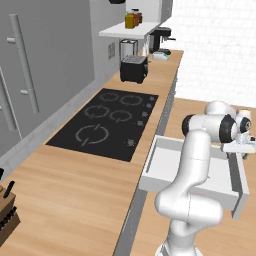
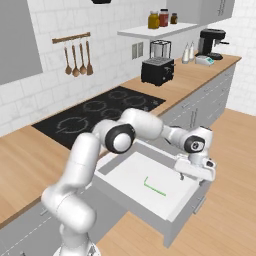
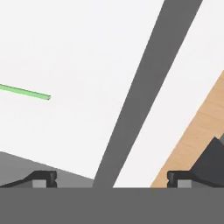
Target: Take a straw from the drawer in front and place it inside the glass cup on the dining counter.
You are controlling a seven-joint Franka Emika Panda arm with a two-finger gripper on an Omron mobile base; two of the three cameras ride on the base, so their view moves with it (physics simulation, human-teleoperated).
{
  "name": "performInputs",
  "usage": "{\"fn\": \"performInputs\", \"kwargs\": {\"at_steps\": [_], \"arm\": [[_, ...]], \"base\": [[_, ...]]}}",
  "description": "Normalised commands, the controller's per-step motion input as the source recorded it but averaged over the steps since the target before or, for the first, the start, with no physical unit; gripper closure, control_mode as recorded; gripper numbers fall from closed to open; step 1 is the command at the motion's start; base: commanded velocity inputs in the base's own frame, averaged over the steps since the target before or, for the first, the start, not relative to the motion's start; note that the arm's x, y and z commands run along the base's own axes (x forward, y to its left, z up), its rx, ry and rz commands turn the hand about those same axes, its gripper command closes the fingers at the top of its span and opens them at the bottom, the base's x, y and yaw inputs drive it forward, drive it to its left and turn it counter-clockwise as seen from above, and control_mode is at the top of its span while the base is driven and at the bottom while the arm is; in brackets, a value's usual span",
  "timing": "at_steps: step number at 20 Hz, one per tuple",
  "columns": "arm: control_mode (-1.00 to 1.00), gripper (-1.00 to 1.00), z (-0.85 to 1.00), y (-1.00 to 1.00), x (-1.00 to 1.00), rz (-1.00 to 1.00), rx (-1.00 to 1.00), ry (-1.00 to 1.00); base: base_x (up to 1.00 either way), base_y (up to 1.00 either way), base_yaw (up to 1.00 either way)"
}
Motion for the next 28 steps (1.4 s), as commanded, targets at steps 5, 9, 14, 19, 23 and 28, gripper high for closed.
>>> {"fn": "performInputs", "kwargs": {"at_steps": [5, 9, 14, 19, 23, 28], "arm": [[-1.0, -1.0, 0.72, 0.05, -0.53, 0.04, 0.0, -0.15], [-1.0, -1.0, 0.69, 0.44, -0.23, 0.03, 0.0, 0.0], [-1.0, -1.0, 0.1, 0.8, 0.03, 0.07, 0.0, 0.0], [-1.0, -1.0, -0.07, 0.64, 0.1, 0.21, 0.02, 0.0], [-1.0, -1.0, -0.24, 0.49, 0.0, 0.27, 0.0, 0.0], [-1.0, -1.0, -0.14, 0.29, 0.03, 0.17, 0.01, 0.0]], "base": [[0.0, 0.0, 0.0], [0.0, 0.0, 0.0], [0.0, 0.0, 0.0], [0.0, 0.0, 0.0], [0.0, 0.0, 0.0], [0.0, 0.0, 0.0]]}}
